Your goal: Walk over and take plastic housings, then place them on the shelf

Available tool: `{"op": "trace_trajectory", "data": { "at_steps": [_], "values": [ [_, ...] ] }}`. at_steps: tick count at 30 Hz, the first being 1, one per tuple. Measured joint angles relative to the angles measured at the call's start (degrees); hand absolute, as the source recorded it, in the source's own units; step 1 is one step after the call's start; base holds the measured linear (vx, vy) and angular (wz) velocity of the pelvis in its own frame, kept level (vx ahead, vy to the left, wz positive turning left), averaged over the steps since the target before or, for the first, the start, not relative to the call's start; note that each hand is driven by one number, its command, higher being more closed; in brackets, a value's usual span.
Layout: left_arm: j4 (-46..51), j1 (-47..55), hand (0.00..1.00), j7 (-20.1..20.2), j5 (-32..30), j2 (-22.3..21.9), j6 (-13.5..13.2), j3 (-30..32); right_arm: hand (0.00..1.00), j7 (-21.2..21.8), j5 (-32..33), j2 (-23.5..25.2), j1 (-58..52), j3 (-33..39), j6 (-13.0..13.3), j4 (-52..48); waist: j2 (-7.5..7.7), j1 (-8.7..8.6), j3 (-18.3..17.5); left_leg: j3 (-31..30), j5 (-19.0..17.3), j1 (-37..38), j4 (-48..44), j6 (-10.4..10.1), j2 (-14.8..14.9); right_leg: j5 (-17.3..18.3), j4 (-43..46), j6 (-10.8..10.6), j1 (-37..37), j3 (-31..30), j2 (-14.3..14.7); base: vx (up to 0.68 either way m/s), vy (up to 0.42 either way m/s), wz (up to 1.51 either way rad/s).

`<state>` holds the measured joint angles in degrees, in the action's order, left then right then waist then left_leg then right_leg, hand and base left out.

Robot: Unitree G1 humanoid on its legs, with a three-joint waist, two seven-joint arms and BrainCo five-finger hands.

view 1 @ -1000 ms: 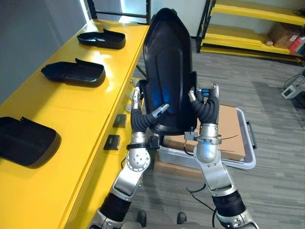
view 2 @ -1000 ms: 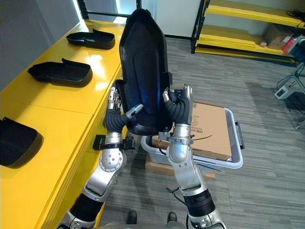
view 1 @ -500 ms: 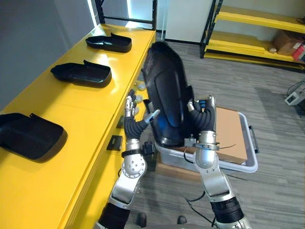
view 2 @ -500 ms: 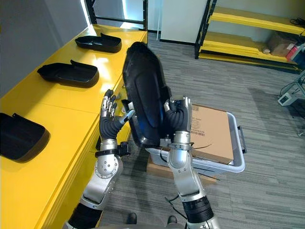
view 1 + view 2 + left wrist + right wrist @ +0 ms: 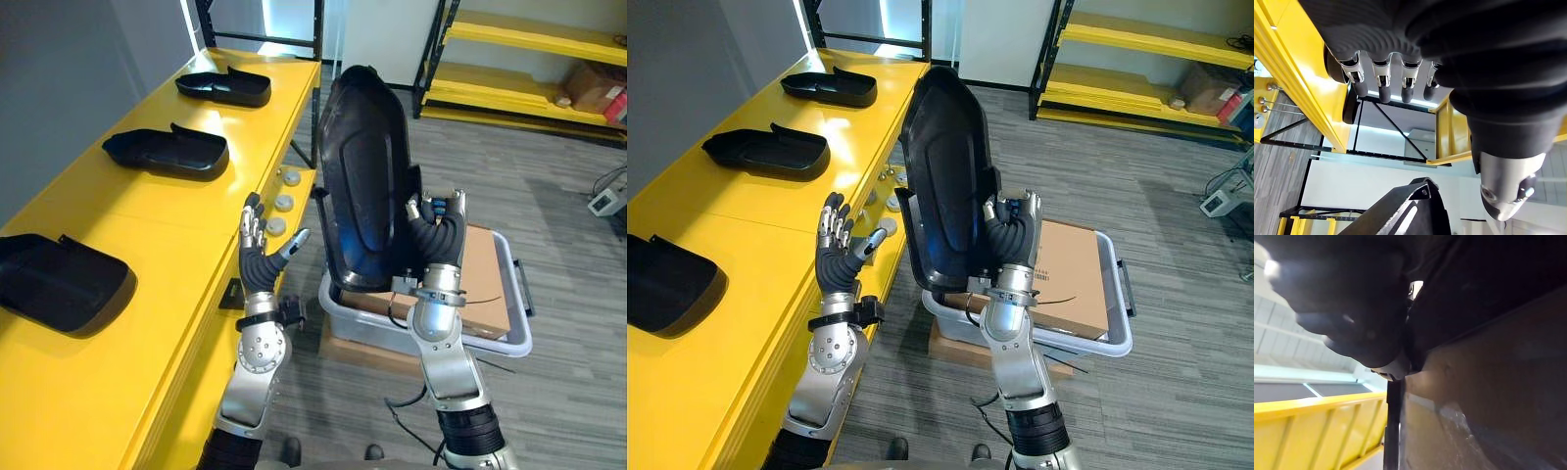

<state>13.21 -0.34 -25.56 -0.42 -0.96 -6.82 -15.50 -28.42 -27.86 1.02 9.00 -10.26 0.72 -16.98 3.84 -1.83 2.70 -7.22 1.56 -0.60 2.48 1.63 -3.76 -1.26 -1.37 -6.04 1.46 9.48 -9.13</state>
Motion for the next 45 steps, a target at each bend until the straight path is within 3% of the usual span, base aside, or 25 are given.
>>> {"op": "trace_trajectory", "data": {
  "at_steps": [9,16,17,23,24,34,38,42,45],
  "values": [
    [-1.46,0.83,0.0,4.39,2.13,0.14,0.45,-3.44,1.0,2.5,0.81,0.22,0.56,-4.57,0.57,-2.45,-0.17,0.01,-1.17,0.68,0.0,0.35,0.61,0.01,0.14,0.02,-0.06,-0.01,-0.17,-0.25,0.05,-0.03,-0.006,-0.03],
    [-2.66,-1.65,0.0,4.39,2.65,0.24,2.01,-5.35,1.0,3.65,1.49,0.36,2.39,-6.51,1.17,-2.44,-0.13,-0.17,-1.66,1.01,0.0,0.38,0.62,0.0,0.17,0.02,-0.2,-0.02,-0.15,-0.41,0.07,0.0,0.0,0.0],
    [-2.66,-2.31,1.0,4.38,2.78,0.48,2.03,-5.74,1.0,3.75,1.52,0.35,2.46,-6.62,1.25,-2.44,-0.13,-0.15,-1.66,1.03,-0.01,0.38,0.61,0.0,0.18,0.02,-0.19,-0.02,-0.15,-0.42,0.07,0.0,0.0,0.0],
    [-2.66,-4.15,1.0,3.93,4.81,1.77,2.28,-6.5,1.0,3.86,1.58,-0.57,2.5,-7.6,1.69,-2.37,-0.14,-0.31,-1.7,1.25,-0.01,0.39,0.6,0.0,0.2,0.02,-0.01,-0.02,-0.37,-0.65,0.07,0.0,-0.001,-0.01],
    [-2.66,-4.33,1.0,3.85,4.88,1.78,2.48,-6.5,0.0,3.86,1.86,-0.98,2.5,-7.66,1.94,-2.37,-0.15,-0.31,-1.7,1.26,-0.01,0.39,0.59,0.0,0.2,0.02,-0.01,-0.02,-0.36,-0.66,0.07,0.0,0.0,0.0],
    [-2.66,-5.79,1.0,2.93,4.44,2.37,3.15,-6.05,0.0,5.02,5.54,-4.09,2.49,-7.79,6.53,-2.37,-0.21,-0.34,-1.75,1.37,-0.01,0.44,0.51,0.0,0.22,0.01,-0.02,0.0,-0.34,-0.83,0.09,0.0,0.0,0.0],
    [-2.48,-5.79,1.0,2.96,0.43,2.36,3.34,-4.43,0.0,6.38,7.65,-6.12,2.47,-7.09,7.54,-2.47,-0.32,-0.33,-1.98,1.75,-0.01,0.62,0.51,0.0,0.29,0.0,0.07,0.01,-0.35,-1.5,0.14,0.0,-0.001,-0.03],
    [-1.82,-5.76,1.0,3.06,-3.44,2.33,3.32,-2.81,0.0,8.73,12.36,-8.29,1.41,-2.57,8.55,-5.78,-0.6,-0.23,-2.16,1.96,-0.03,0.75,0.55,-0.01,0.35,0.0,0.17,0.01,-0.35,-1.68,0.2,-0.01,-0.007,-0.02],
    [-0.39,-5.02,1.0,3.15,-5.53,2.32,3.29,-0.25,0.0,9.62,17.0,-8.36,0.13,5.87,10.75,-9.06,-0.61,-0.35,-2.16,2.44,-0.06,1.14,0.68,-0.02,0.55,0.0,0.29,0.02,-0.26,-1.81,0.37,-0.03,-0.018,-0.07]
  ]
}}
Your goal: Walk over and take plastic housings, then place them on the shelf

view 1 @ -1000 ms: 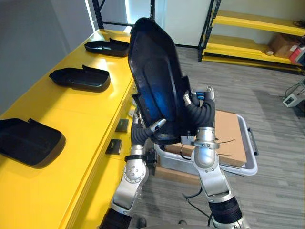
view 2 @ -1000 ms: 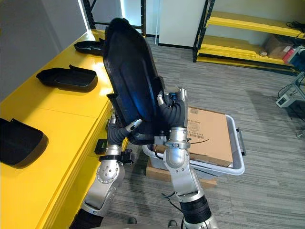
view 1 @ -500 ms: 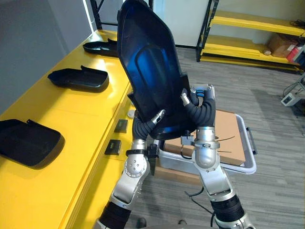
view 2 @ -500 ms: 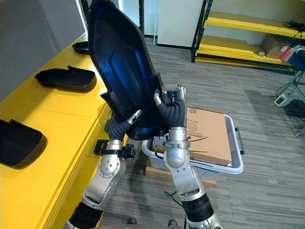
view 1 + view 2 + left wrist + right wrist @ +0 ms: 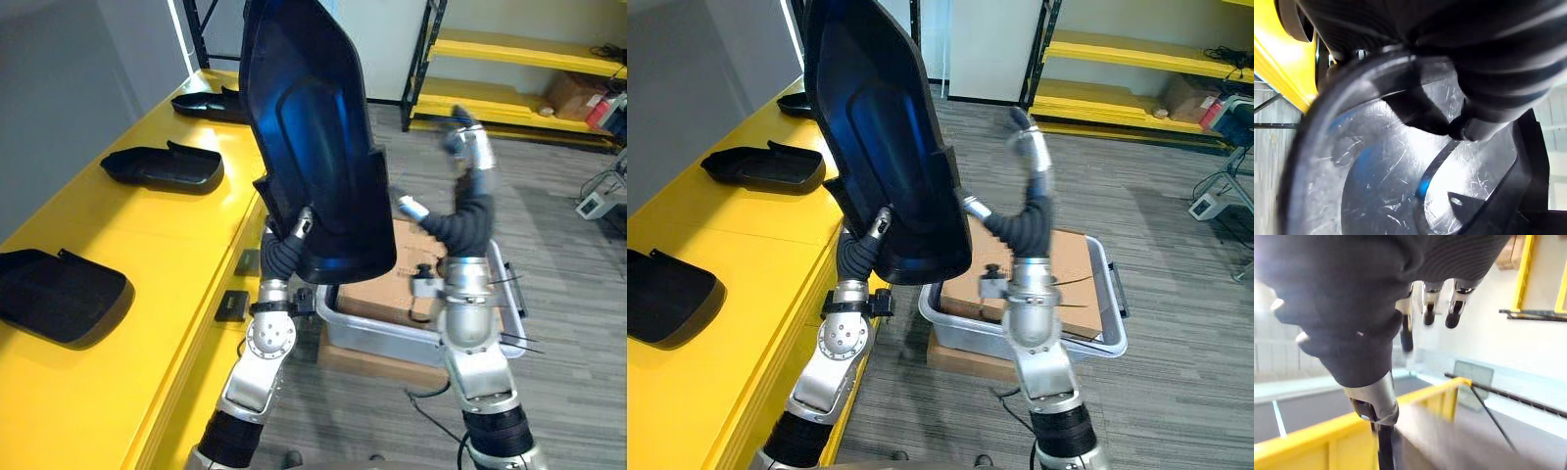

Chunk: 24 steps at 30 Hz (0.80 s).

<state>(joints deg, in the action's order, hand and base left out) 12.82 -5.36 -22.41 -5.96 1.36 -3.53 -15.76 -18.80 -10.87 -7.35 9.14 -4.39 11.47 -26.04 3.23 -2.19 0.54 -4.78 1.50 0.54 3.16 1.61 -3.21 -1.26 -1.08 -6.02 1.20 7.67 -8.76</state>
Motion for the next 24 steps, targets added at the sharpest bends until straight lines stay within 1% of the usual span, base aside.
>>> {"op": "trace_trajectory", "data": {
  "at_steps": [2,4,7,8,9,10,12,13,14,15,17,18,20,22,24],
  "values": [
    [1.26,0.98,1.0,-0.1,-0.55,-0.03,-0.16,2.45,0.0,-0.01,1.94,-0.15,-0.75,5.12,1.28,-0.28,-0.02,-0.21,-0.01,0.17,-0.03,0.16,0.07,-0.02,0.08,0.0,0.04,0.0,0.01,-0.13,0.06,-0.03,-0.019,-0.07],
    [2.91,2.7,1.0,-0.24,-1.45,-0.03,-0.37,5.56,0.0,-0.12,6.03,-0.56,-2.84,13.25,1.94,-0.27,-0.19,-0.21,-0.06,0.2,-0.04,0.19,0.15,-0.02,0.15,0.03,0.04,0.03,-0.01,-0.16,0.14,-0.02,-0.011,-0.01],
    [3.63,5.04,1.0,-0.54,-1.5,-0.08,-0.79,8.38,0.0,-0.86,9.31,-0.51,-5.18,19.68,2.48,-0.09,-0.69,-0.22,-0.36,0.19,-0.04,0.19,0.25,-0.02,0.19,0.03,0.02,0.04,-0.07,-0.13,0.17,0.0,0.0,0.0],
    [3.69,6.02,1.0,-0.63,-1.52,-0.2,-0.79,9.67,0.0,-1.28,10.71,-0.39,-6.52,22.41,3.17,0.56,-0.95,-0.22,-0.48,0.19,-0.04,0.19,0.29,-0.02,0.19,0.03,-0.03,0.03,-0.07,-0.12,0.16,0.0,0.0,0.0],
    [4.54,7.49,1.0,-0.84,-1.56,-0.16,-0.79,10.93,0.0,-1.46,11.75,-0.29,-7.87,24.5,3.83,2.41,-1.06,-0.24,-0.53,0.18,-0.04,0.19,0.3,-0.02,0.19,0.03,-0.06,0.03,-0.08,-0.11,0.17,0.0,0.0,0.0],
    [5.27,8.33,1.0,-0.96,-1.61,-0.15,-0.79,11.61,0.0,-1.52,12.4,-0.29,-8.65,25.4,3.87,3.85,-1.06,-0.29,-0.53,0.18,-0.04,0.19,0.3,-0.02,0.21,0.03,-0.08,0.03,-0.09,-0.1,0.18,0.0,0.0,0.0],
    [8.27,10.63,1.0,-1.43,-1.62,-0.15,-0.88,12.88,0.0,-1.39,13.77,-0.23,-12.62,28.3,3.54,11.87,-1.07,-0.38,-0.53,0.15,-0.05,0.17,0.38,-0.03,0.2,0.04,-0.13,0.03,-0.38,-0.07,0.17,-0.03,-0.015,0.01],
    [9.72,11.51,1.0,-1.48,-1.62,-0.21,-0.96,13.35,0.0,-1.14,14.11,-0.02,-14.02,28.99,3.17,15.67,-1.08,-0.38,-0.52,0.12,-0.05,0.16,0.43,-0.03,0.2,0.05,-0.16,0.04,-0.39,-0.05,0.17,0.0,0.0,0.0],
    [10.94,12.32,1.0,-1.46,-1.62,-0.16,-1.49,13.77,0.0,-0.93,15.38,0.24,-15.52,29.38,2.8,19.89,-1.13,-0.38,-0.51,0.02,-0.07,0.08,0.47,-0.05,0.2,0.11,-0.16,0.09,-0.38,0.03,0.17,-0.01,-0.011,0.04],
    [12.61,13.59,1.0,-1.45,-1.62,-0.12,-2.29,14.11,0.0,-0.73,16.81,0.46,-17.34,29.43,1.89,25.48,-1.27,-0.34,-0.52,-0.19,-0.2,-0.14,0.49,-0.25,0.18,0.18,-0.16,0.16,-0.36,0.19,0.15,-0.01,-0.006,0.08],
    [13.94,14.7,1.0,-1.4,-1.62,-0.12,-3.39,14.2,0.0,0.62,18.77,1.76,-19.31,30.48,0.63,31.33,-1.65,-0.34,-0.55,-1.09,-0.16,-0.66,0.47,-0.2,0.11,0.2,-0.17,0.13,-0.45,0.76,0.13,0.0,-0.008,0.2],
    [14.91,15.83,1.0,-1.23,-1.62,-0.15,-4.27,14.17,0.0,1.9,20.59,3.79,-21.28,31.58,0.28,37.1,-2.0,-0.38,-0.56,-2.11,-0.03,-0.93,0.47,-0.01,0.04,0.41,-0.11,0.11,-0.28,1.87,0.06,0.01,-0.022,0.28],
    [15.72,17.19,1.0,-0.95,-1.6,-0.21,-4.62,14.15,0.0,3.34,22.24,5.45,-23.17,31.42,-0.59,42.32,-2.15,-0.25,-0.53,-2.84,-0.02,-0.92,0.3,-0.02,0.04,0.72,0.01,0.16,0.16,2.74,0.06,0.01,-0.029,0.29],
    [17.23,20.18,1.0,0.33,-1.54,-0.86,-5.14,14.05,0.0,6.01,23.51,8.55,-26.01,30.09,-1.61,49.29,-2.24,-0.16,-0.48,-3.62,-0.11,-0.68,-0.18,-0.15,0.08,2.05,1.52,0.13,0.61,3.62,-0.11,0.02,-0.032,0.29],
    [17.73,21.29,1.0,1.0,-1.46,-1.36,-5.36,14.05,0.0,7.29,23.87,9.67,-26.92,28.78,-2.14,51.11,-2.26,-0.13,-0.46,-4.12,-0.18,-0.67,-0.44,-0.26,0.07,2.61,2.35,0.26,0.64,4.21,-0.23,0.0,-0.021,0.2]
  ]
}}
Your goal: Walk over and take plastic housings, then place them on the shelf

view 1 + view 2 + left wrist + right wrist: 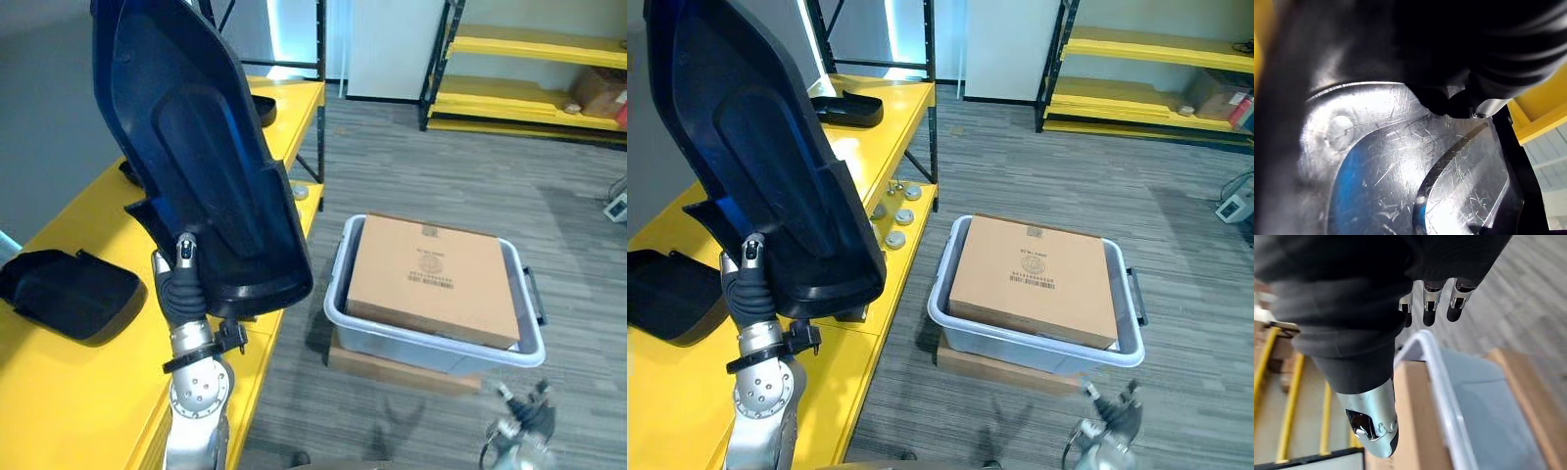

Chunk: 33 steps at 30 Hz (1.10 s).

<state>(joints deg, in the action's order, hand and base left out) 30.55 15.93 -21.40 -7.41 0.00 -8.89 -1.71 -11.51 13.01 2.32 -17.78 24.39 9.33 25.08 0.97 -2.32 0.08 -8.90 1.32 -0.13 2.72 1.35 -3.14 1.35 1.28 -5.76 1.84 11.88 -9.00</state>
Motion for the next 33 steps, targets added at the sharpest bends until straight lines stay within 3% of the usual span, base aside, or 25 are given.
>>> {"op": "trace_trajectory", "data": {
  "at_steps": [4,7,12,14,15,17,19,21,23,24,26,27,28,29,30,33],
  "values": [
    [1.12,2.55,1.0,0.26,0.2,-0.78,-0.49,-0.05,0.0,3.97,-0.21,0.58,-0.32,-7.04,-1.22,6.65,0.52,1.0,0.56,-1.43,-2.33,-0.06,-2.51,-0.83,-0.03,2.45,3.16,0.05,1.15,1.95,-0.23,-0.05,-0.021,0.22],
    [2.36,3.54,1.0,0.27,0.59,-1.02,-0.49,-0.13,0.0,4.31,-0.32,0.63,0.18,-8.57,-1.62,9.44,0.8,2.18,0.73,-2.39,-3.76,-0.35,-4.27,-0.73,-0.08,3.68,4.76,0.36,1.7,3.0,-0.28,-0.04,-0.024,0.25],
    [6.8,3.68,1.0,0.11,1.21,-2.24,-0.64,-0.28,0.0,4.05,-1.88,0.34,2.16,-11.87,-3.12,14.05,1.2,3.75,1.85,-12.54,-4.51,-5.67,-11.73,-1.91,-3.21,8.0,9.95,0.07,3.35,15.12,-2.46,0.01,-0.039,1.15],
    [7.39,3.31,1.0,0.08,1.44,-2.69,-0.82,-0.44,0.0,3.95,-1.9,0.15,3.66,-13.15,-3.07,14.56,0.85,4.82,2.52,-13.95,-5.22,-7.62,-13.95,-2.13,-4.18,9.23,11.46,-0.09,3.97,19.19,-3.15,0.0,-0.008,1.29],
    [7.61,3.18,1.0,0.06,1.72,-2.87,-1.23,-0.43,0.0,3.91,-2.06,0.07,4.92,-13.76,-3.06,14.76,0.69,5.08,2.88,-8.17,-6.58,-10.04,-15.04,-0.27,-2.2,9.64,12.3,-0.11,4.52,22.85,-3.67,-0.04,0.012,1.74],
    [7.68,3.18,1.0,0.02,2.03,-3.29,-1.77,-0.46,0.0,3.73,-2.55,-0.3,6.69,-13.84,-3.04,14.88,0.46,5.16,3.97,4.35,-6.69,-12.41,-16.56,0.35,2.35,9.75,12.94,-0.17,6.1,27.61,-4.3,-0.03,0.044,1.56],
    [7.69,3.18,1.0,-0.01,2.14,-3.31,-2.53,-0.55,0.0,3.69,-3.64,-0.73,7.7,-14.56,-3.05,15.12,0.09,6.39,4.08,21.28,-6.66,-13.56,-19.01,0.81,7.83,10.69,13.08,-1.7,8.36,32.84,-5.81,0.05,0.057,1.26],
    [7.78,3.18,1.0,-0.01,2.32,-3.23,-3.53,-0.51,0.0,3.54,-4.35,-1.01,8.68,-15.86,-3.06,15.34,0.09,6.46,3.72,26.41,-6.62,-13.8,-19.64,0.75,8.51,10.57,12.59,-1.93,9.77,36.24,-6.55,0.15,0.09,1.17],
    [7.79,3.19,1.0,-0.03,2.81,-3.22,-4.42,-0.41,0.0,3.07,-4.89,-1.18,9.9,-16.04,-3.13,16.75,0.31,6.79,3.59,24.67,-6.82,-14.54,-19.66,1.06,5.84,10.5,12.48,-1.94,10.36,37.8,-8.09,0.17,0.158,0.87],
    [7.75,3.18,1.0,0.02,3.1,-3.32,-4.42,-0.42,0.0,2.96,-5.55,-0.68,10.25,-16.09,-3.21,17.42,1.17,7.4,3.49,23.89,-7.81,-14.58,-19.73,1.86,3.99,10.45,13.56,-1.87,11.17,38.67,-9.7,0.21,0.188,0.57],
    [7.6,3.19,1.0,0.0,3.47,-3.27,-4.37,-0.63,0.0,2.85,-7.0,-0.77,10.87,-15.92,-3.72,18.88,1.77,8.06,3.9,22.43,-8.68,-12.78,-19.77,2.94,1.65,9.55,22.85,-0.13,10.8,37.83,-14.52,0.24,0.187,0.68],
    [7.51,3.17,1.0,-0.02,3.46,-3.12,-4.27,-1.19,0.0,2.81,-7.52,-0.92,10.49,-15.85,-4.42,19.13,1.67,7.35,4.06,20.08,-9.27,-10.66,-19.82,3.85,0.32,7.63,32.05,4.37,9.26,34.4,-17.92,0.27,0.159,0.94],
    [7.4,2.84,1.0,-0.66,3.52,-2.77,-4.3,-1.79,0.0,2.81,-8.06,-0.9,10.53,-15.85,-4.91,19.34,1.61,6.39,4.02,17.75,-10.06,-9.08,-20.07,4.11,0.14,8.92,39.98,6.0,5.74,26.11,-17.73,0.27,0.14,0.96],
    [7.22,2.45,1.0,-1.19,3.55,-2.51,-4.3,-1.99,0.0,2.91,-8.15,-0.85,10.76,-16.06,-4.98,19.34,1.45,6.21,4.08,16.6,-10.18,-8.37,-19.95,4.17,0.24,10.18,42.64,5.14,3.55,21.43,-16.59,0.27,0.113,0.9],
    [6.47,1.12,1.0,-1.51,3.59,-2.16,-4.26,-2.66,0.0,2.85,-8.26,-0.82,11.23,-16.0,-4.98,19.37,1.31,6.09,4.13,14.91,-10.11,-6.97,-19.13,4.07,0.4,12.42,44.95,3.65,-0.29,13.98,-13.62,0.2,0.079,0.69],
    [4.3,-2.06,1.0,-2.43,3.58,-1.7,-4.25,-3.43,0.0,2.7,-8.57,-0.79,12.33,-15.88,-4.96,18.75,1.23,5.77,4.09,10.47,-9.98,-4.45,-18.27,3.21,0.28,16.09,40.28,1.95,-6.96,1.92,-7.82,0.24,0.044,0.73]
  ]
}}
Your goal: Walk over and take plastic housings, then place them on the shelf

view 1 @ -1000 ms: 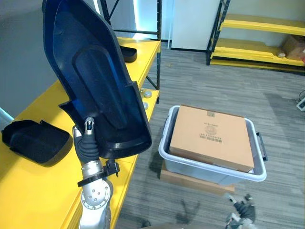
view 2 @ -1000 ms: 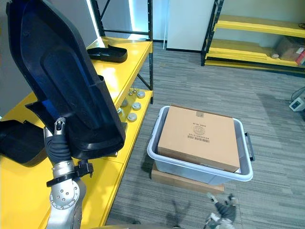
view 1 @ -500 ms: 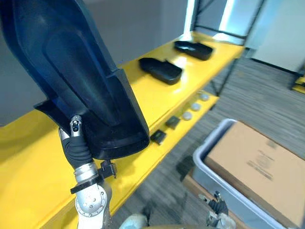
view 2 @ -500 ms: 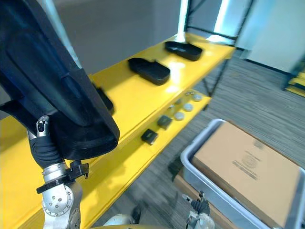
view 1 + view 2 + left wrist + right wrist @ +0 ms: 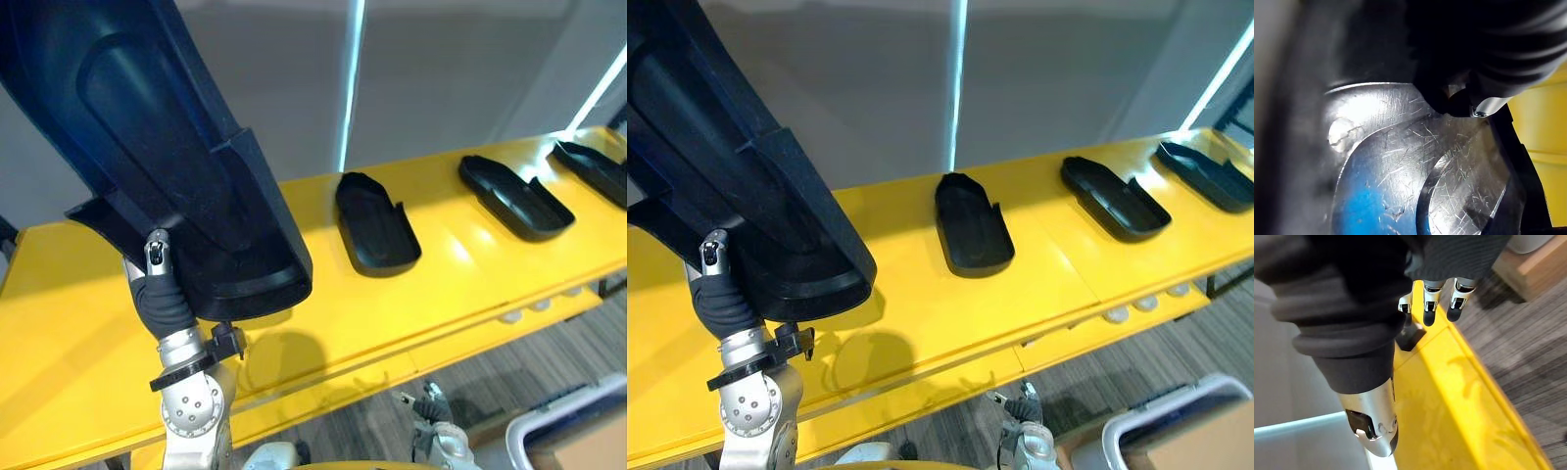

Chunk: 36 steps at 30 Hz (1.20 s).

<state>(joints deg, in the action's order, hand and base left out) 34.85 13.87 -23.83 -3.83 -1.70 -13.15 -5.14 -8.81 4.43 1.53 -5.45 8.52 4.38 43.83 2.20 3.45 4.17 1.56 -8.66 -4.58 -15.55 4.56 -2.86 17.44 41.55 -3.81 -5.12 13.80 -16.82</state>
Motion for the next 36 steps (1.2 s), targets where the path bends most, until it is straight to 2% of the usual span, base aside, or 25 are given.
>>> {"op": "trace_trajectory", "data": {
  "at_steps": [1,2,3,4,5,6,7,8,10,12,15,18,19,20,21,22,24,27,28,29,30,31,32,35,36],
  "values": [
    [-0.17,-0.49,1.0,-0.22,0.01,0.07,0.0,-0.35,0.0,0.03,0.0,0.05,0.02,-0.14,0.01,-0.37,0.01,-0.44,-0.01,-0.89,-0.05,0.2,-0.08,-0.25,-0.06,0.51,-1.45,-0.81,-0.66,-2.53,1.28,0.16,-0.039,0.97],
    [-0.61,-1.23,1.0,-0.43,-0.05,0.15,-0.09,-1.25,0.0,0.01,0.01,0.07,-0.07,-0.11,0.05,-0.98,0.06,-1.3,-0.05,-3.2,-0.39,0.35,-0.67,-0.89,-0.15,0.8,-4.36,-1.37,-2.15,-7.98,3.82,0.11,-0.12,0.98],
    [-1.44,-1.63,1.0,-0.63,-0.2,0.36,-0.23,-2.05,0.0,-0.04,0.02,0.07,-0.07,0.03,0.02,-1.05,0.47,-1.26,-0.31,-4.41,-0.8,0.64,-0.99,-1.58,-0.18,0.73,-7.14,-2.29,-3.35,-13.22,5.91,0.12,-0.162,0.91],
    [-1.62,-1.43,1.0,-0.79,-0.25,0.48,-0.23,-2.12,0.0,-0.05,0.02,0.1,-0.2,0.01,0.02,-1.06,0.82,-1.26,-0.36,-4.73,-1.03,0.72,-1.18,-1.98,-0.26,-0.12,-9.04,-2.38,-3.34,-14.21,6.15,0.05,-0.228,0.71],
    [-1.78,-0.86,1.0,-1.39,-0.35,1.1,-0.24,-1.9,0.0,-0.08,-0.01,0.26,-0.99,-0.41,-0.12,-1.05,2.16,-0.79,-0.88,-5.18,-2.12,0.56,-1.92,-3.6,-0.84,-5.63,-13.71,-1.38,-3.15,-13.62,5.27,0.01,-0.2,0.47],
    [-1.85,-0.77,1.0,-1.49,-0.35,1.27,-0.35,-1.83,0.0,-0.04,-0.02,0.21,-1.18,-0.63,-0.34,-1.01,2.97,-0.77,-1.12,-5.66,-2.69,0.36,-2.51,-4.2,-1.16,-5.29,-14.8,-2.39,-2.73,-13.07,4.75,0.03,-0.373,0.61],
    [-2.03,-0.06,1.0,-1.4,-0.41,0.65,-0.59,-2.14,0.0,-0.19,-0.03,0.12,-1.07,-0.56,-0.5,-1.22,2.62,-0.83,-1.53,-7.23,-3.98,-0.37,-3.95,-6.05,0.25,-3.4,-18.34,-3.03,0.04,-10.17,5.67,0.04,-0.33,0.4],
    [-2.07,0.18,1.0,-1.36,-0.41,0.59,-0.59,-2.24,0.0,-0.23,-0.02,0.11,-1.14,-0.56,-0.5,-1.45,2.23,-0.95,-1.7,-7.52,-4.04,-0.65,-4.12,-6.19,0.73,-3.72,-18.78,-2.52,0.16,-9.6,6.13,0.03,-0.376,0.41],
    [-2.61,1.3,1.0,-1.16,-0.33,-0.83,-0.74,-2.3,0.0,-0.6,-0.42,-0.31,-1.29,-0.55,-0.43,-2.52,0.29,-0.8,-2.09,-7.71,-3.55,-1.59,-3.7,-7.48,4.33,-4.7,-20.92,-0.99,0.33,-7.58,9.13,0.01,-0.273,0.17],
    [-3.7,1.26,1.0,-0.95,-0.3,-1.44,-0.74,-2.28,0.0,-0.97,-0.52,-0.2,-1.35,-0.5,-0.44,-2.51,0.07,-0.82,-2.18,-7.85,-2.36,-0.89,-1.98,-9.27,5.68,-5.05,-21.45,-0.39,0.51,-6.45,10.15,0.04,-0.227,0.15],
    [-4.19,1.1,1.0,0.23,-0.3,-1.59,-0.54,-4.05,0.0,-1.06,-0.53,-0.11,-2.17,-0.43,-0.36,-2.51,0.01,-1.06,-2.04,-8.91,-0.6,-0.79,-0.14,-9.97,6.5,-5.32,-22.02,0.25,1.64,-4.1,10.79,0.0,-0.145,0.28],
    [-4.19,0.9,1.0,0.39,-0.31,-1.48,-0.46,-5.55,0.0,-1.11,-0.49,0.06,-3.44,-0.17,-0.28,-2.37,0.8,-1.22,-1.69,-9.69,1.85,-2.12,0.87,-10.29,5.89,-4.93,-21.88,0.87,1.85,-0.64,9.7,-0.05,-0.06,0.6],
    [-4.16,0.62,1.0,0.27,-0.34,-1.53,-0.4,-5.4,0.0,-1.11,-0.49,0.35,-3.52,-0.05,-0.22,-2.04,0.85,-1.58,-1.31,-4.24,2.06,-2.9,1.67,-8.43,7.14,-4.87,-21.94,1.04,1.7,0.99,8.82,-0.13,-0.002,0.68],
    [-4.16,0.58,1.0,0.19,-0.34,-1.51,-0.4,-5.37,0.0,-1.12,-0.5,0.36,-3.49,-0.09,-0.24,-1.77,0.88,-1.71,-0.97,-0.45,1.68,-2.78,1.27,-7.77,8.75,-4.9,-21.74,1.15,1.64,1.41,8.48,-0.13,0.041,0.59],
    [-4.18,0.78,1.0,0.05,-0.34,-1.45,-0.32,-5.36,0.0,-1.12,-0.5,0.23,-3.63,-0.14,-0.24,-1.51,1.12,-1.73,-0.67,6.33,1.46,-3.18,-0.66,-7.64,11.7,-4.93,-21.44,1.19,1.57,2.25,7.61,-0.08,0.038,0.32],
    [-4.18,0.78,1.0,0.03,-0.34,-1.45,-0.29,-5.35,0.0,-1.12,-0.49,0.03,-3.58,-0.1,-0.24,-1.28,0.96,-1.71,-0.66,8.11,1.14,-3.2,-2.01,-7.28,12.91,-4.93,-21.18,1.18,1.52,2.41,7.11,-0.07,0.134,0.28],
    [-4.31,0.78,1.0,0.04,-0.35,-1.13,-0.5,-4.77,0.0,-1.1,-0.5,-0.85,-2.68,-0.12,0.24,2.01,0.89,-2.68,-0.82,8.64,0.45,-2.64,-6.79,-6.58,15.69,-5.04,-20.77,0.64,0.71,2.1,4.82,-0.11,0.26,0.08],
    [-7.31,0.79,1.0,0.31,-0.24,-1.04,-1.27,-3.57,0.0,-1.12,-0.57,-2.34,-2.28,-0.02,0.29,6.3,0.11,-4.16,-1.44,6.28,0.38,-2.6,-8.23,-6.57,19.98,-6.75,-20.57,-2.86,-2.29,0.05,0.85,-0.06,0.407,0.02],
    [-8.16,0.7,1.0,0.2,-0.18,-1.06,-1.26,-3.2,0.0,-1.1,-0.57,-2.6,-2.27,0.0,0.14,7.1,-0.28,-4.46,-1.66,5.3,0.36,-2.45,-6.49,-8.22,19.81,-7.39,-20.53,-4.02,-2.99,-0.18,-0.04,-0.05,0.516,0.09],
    [-10.11,0.44,1.0,-0.25,0.56,-1.02,-0.99,-2.45,0.0,-1.05,-0.6,-2.68,-1.59,0.26,-0.38,9.46,0.12,-5.7,-1.82,3.61,-1.42,-2.52,-5.53,-10.7,16.1,-9.28,-21.08,-6.44,-4.21,-1.52,-1.74,-0.03,0.45,0.2],
    [-11.18,0.11,1.0,-0.5,1.09,-0.94,-0.84,-2.03,0.0,-1.0,-0.27,-2.11,-1.4,0.62,-0.42,9.74,0.5,-6.54,-1.82,2.85,-1.58,-3.55,-6.22,-10.88,14.96,-9.75,-21.75,-6.68,-4.04,-1.62,-2.17,-0.03,0.443,0.41],
    [-13.54,-0.47,1.0,-1.28,2.05,-0.96,-0.44,-2.21,0.0,-1.04,-0.64,-1.76,-1.05,0.63,-0.37,10.73,0.96,-7.35,-1.6,1.91,-2.33,-4.08,-6.7,-12.1,13.28,-12.42,-24.95,-6.11,-1.99,-0.8,-2.96,-0.01,0.297,0.46],
    [-13.93,-0.47,1.0,-1.28,2.19,-0.84,-0.29,-2.52,0.0,-1.06,-0.65,-1.73,-1.17,0.66,-0.36,11.07,0.88,-7.36,-1.55,1.45,-2.81,-3.95,-6.63,-12.7,12.8,-13.65,-26.28,-6.35,-0.9,-0.26,-3.19,-0.03,0.294,0.48],
    [-14.74,-2.0,1.0,-0.77,2.2,1.61,-0.45,-6.52,0.0,-1.05,-0.77,-1.47,-1.39,0.66,-0.29,11.3,1.07,-6.57,-1.31,0.68,-5.03,-4.44,-8.41,-12.27,11.75,-17.98,-30.84,-6.05,2.74,2.11,-3.76,-0.07,0.258,0.27],
    [-14.73,-2.8,1.0,0.09,2.18,2.61,-0.66,-7.81,0.0,-1.06,-1.27,-1.41,-1.38,0.74,-0.16,10.97,0.7,-5.57,-0.97,1.25,-6.65,-5.16,-10.79,-11.72,11.86,-18.56,-31.02,-5.4,2.67,1.73,-3.75,-0.15,0.208,-0.35]
  ]
}}
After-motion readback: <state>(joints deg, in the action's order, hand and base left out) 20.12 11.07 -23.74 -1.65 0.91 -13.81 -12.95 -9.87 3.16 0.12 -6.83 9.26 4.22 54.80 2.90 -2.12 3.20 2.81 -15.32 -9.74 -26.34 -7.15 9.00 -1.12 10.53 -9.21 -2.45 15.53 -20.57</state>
